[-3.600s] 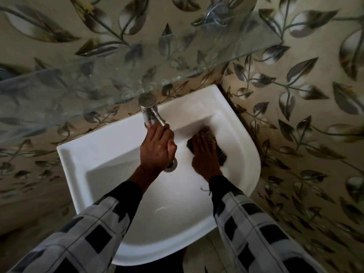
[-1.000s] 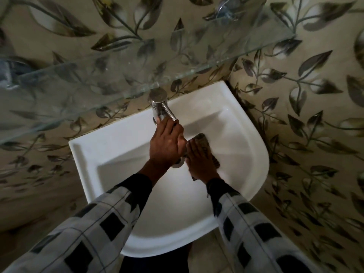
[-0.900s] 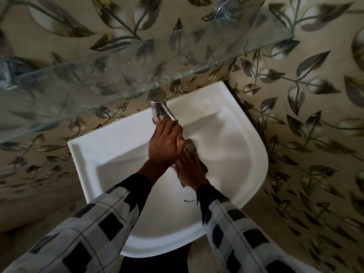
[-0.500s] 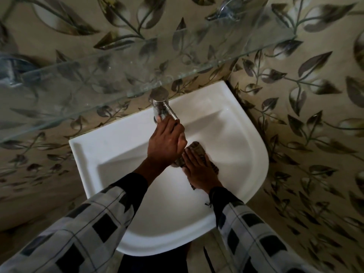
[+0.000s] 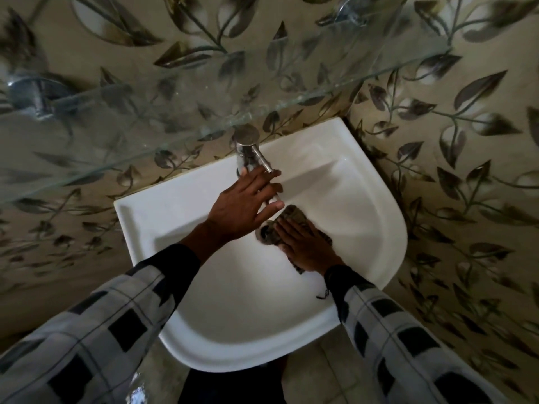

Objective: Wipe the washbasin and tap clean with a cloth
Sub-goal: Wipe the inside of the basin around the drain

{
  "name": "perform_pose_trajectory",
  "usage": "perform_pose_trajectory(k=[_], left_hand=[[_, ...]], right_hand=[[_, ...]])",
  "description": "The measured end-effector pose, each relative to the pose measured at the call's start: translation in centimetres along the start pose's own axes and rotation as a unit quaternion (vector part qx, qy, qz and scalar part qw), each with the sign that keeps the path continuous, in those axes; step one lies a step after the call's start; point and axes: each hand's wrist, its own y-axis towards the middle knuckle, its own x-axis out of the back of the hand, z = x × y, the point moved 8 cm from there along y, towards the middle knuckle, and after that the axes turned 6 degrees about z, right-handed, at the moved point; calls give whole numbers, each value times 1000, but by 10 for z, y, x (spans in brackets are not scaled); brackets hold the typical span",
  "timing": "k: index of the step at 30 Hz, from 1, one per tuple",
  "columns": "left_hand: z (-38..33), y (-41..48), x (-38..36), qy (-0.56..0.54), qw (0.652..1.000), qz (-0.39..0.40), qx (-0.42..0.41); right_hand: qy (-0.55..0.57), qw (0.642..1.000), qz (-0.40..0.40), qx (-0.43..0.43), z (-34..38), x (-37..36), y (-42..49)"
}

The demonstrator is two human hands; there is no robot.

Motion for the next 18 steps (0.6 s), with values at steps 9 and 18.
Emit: perform_pose_trajectory(k=[9,18], left_hand=[[11,-3,-1,-59,993,90,-53],[22,-4,-3,-84,987,119,-73]], right_hand=[[-5,997,-17,74,20,3,-5],[96,994,-4,-51,72,-1,19]])
